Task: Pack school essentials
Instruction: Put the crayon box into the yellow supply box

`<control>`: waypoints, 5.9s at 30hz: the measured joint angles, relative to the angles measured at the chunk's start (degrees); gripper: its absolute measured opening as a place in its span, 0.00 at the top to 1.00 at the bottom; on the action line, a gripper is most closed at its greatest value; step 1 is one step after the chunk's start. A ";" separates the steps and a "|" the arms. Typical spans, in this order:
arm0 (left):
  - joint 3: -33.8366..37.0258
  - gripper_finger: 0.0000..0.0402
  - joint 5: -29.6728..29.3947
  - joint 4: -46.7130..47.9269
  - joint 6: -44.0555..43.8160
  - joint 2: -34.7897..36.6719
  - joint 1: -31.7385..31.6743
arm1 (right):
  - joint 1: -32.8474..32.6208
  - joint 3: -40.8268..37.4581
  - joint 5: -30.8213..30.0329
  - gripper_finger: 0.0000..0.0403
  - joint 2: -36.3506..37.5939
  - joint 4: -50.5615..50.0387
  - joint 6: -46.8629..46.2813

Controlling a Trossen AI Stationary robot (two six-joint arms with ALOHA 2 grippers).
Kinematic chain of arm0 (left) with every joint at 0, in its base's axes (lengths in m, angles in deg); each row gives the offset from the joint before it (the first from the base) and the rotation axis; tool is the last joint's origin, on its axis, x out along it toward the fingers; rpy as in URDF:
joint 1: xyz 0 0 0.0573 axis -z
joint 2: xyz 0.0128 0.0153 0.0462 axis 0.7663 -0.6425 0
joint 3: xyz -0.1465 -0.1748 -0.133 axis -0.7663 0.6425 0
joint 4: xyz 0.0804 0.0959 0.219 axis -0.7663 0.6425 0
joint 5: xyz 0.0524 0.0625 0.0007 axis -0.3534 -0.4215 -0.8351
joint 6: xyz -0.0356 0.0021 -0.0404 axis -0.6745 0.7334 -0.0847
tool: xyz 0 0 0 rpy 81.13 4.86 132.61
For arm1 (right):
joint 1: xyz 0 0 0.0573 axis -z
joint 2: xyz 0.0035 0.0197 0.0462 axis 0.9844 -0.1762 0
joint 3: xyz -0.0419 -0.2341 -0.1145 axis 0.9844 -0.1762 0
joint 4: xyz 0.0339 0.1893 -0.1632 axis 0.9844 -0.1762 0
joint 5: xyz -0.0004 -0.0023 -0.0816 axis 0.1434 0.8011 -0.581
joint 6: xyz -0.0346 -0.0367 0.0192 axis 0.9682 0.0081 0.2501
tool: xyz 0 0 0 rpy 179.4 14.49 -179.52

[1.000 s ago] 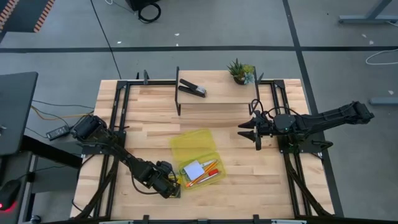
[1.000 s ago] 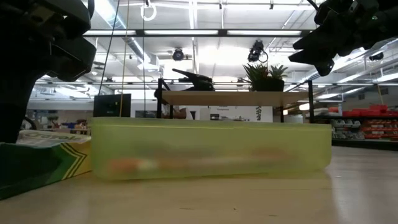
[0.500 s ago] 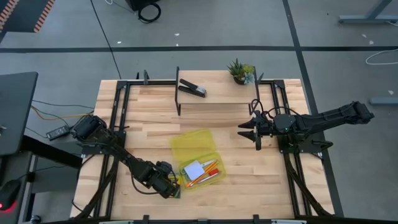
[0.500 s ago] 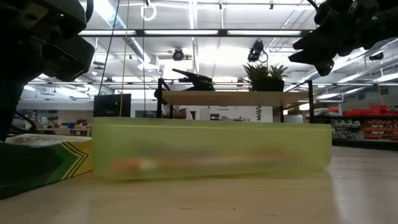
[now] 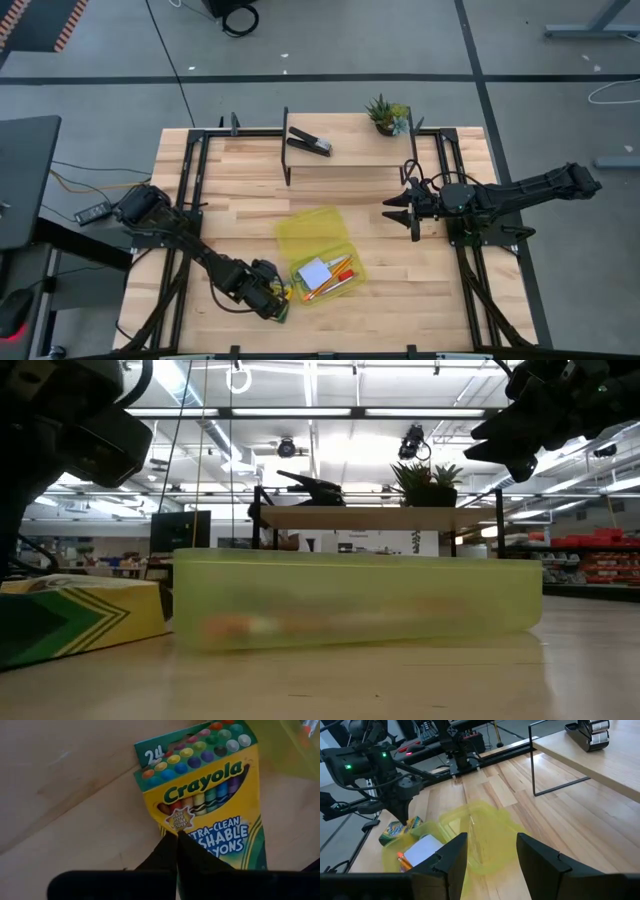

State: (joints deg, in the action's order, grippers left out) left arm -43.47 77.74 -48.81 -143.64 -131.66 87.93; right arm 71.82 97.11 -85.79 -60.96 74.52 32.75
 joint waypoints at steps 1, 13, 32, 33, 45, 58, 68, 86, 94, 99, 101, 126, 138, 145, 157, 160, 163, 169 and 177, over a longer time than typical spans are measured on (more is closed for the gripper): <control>0.02 1.00 -0.12 0.14 0.40 0.13 0.04 | 0.02 0.00 -0.01 0.56 0.00 0.01 0.00; 0.11 1.00 -7.38 1.66 0.87 0.97 5.24 | 0.01 0.00 0.00 0.56 0.00 0.00 -0.04; -8.21 1.00 -14.35 15.82 19.06 1.01 7.77 | 0.02 -0.01 -0.01 0.56 0.00 -0.10 -0.33; -9.52 1.00 -14.96 17.49 20.93 1.01 7.75 | 0.02 -0.02 0.00 0.56 0.00 -0.13 -0.20; -20.91 1.00 -18.90 22.70 36.56 1.04 1.43 | 0.02 -0.02 -1.12 0.56 0.00 -0.17 1.26; -21.70 1.00 -6.27 7.00 59.67 -1.53 -18.01 | 0.02 -0.02 -1.33 0.56 0.00 -0.15 1.29; -21.62 1.00 8.28 4.50 67.77 -10.58 -25.00 | 0.02 -0.02 -2.82 0.56 -0.02 -0.07 1.57; -21.64 0.61 10.66 8.38 63.80 -7.32 -25.37 | 0.02 -0.02 -2.86 0.56 -0.04 -0.07 1.88; -21.70 0.55 9.92 2.34 65.73 -7.01 -26.27 | 0.02 -0.02 -4.37 0.56 -0.04 -0.11 1.97; -22.34 0.59 12.09 0.59 62.89 -8.69 -27.39 | 0.02 -0.02 -4.71 0.56 -0.05 0.00 1.21; -24.25 0.61 12.16 0.31 63.08 -9.28 -27.85 | 0.02 -0.02 -5.08 0.56 -0.11 0.09 0.85; -53.06 0.78 20.47 23.29 70.15 -33.04 -27.78 | 0.02 -0.07 -6.13 0.56 -2.51 1.45 1.51; -53.09 0.90 21.61 22.45 73.68 -33.85 -28.87 | 0.00 -0.04 -6.14 0.56 -2.51 1.70 1.36; -53.09 0.96 26.44 25.66 74.48 -33.85 -29.24 | 0.01 -0.04 -6.16 0.56 -2.51 1.69 1.43; -53.10 0.97 26.39 29.07 80.07 -35.00 -29.50 | 0.02 -0.02 -6.17 0.56 -2.51 1.79 1.55; -53.07 0.97 27.25 30.45 80.84 -35.46 -29.46 | 0.01 -0.02 -6.16 0.56 -2.51 1.81 1.57; -53.09 0.98 26.76 30.46 82.42 -35.38 -29.04 | 0.02 -0.02 -6.19 0.56 -2.51 1.81 1.77; -53.09 0.98 25.25 31.65 83.81 -35.38 -29.05 | 0.01 -0.02 -6.21 0.56 -2.51 1.79 1.80; -53.07 0.99 26.16 33.28 85.22 -35.38 -29.51 | 0.02 0.00 -6.45 0.56 -2.51 1.79 1.88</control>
State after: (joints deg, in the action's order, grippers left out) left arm -96.54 103.89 -15.54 -58.42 -167.04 58.41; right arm 71.84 97.11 -92.24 -63.47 76.31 34.63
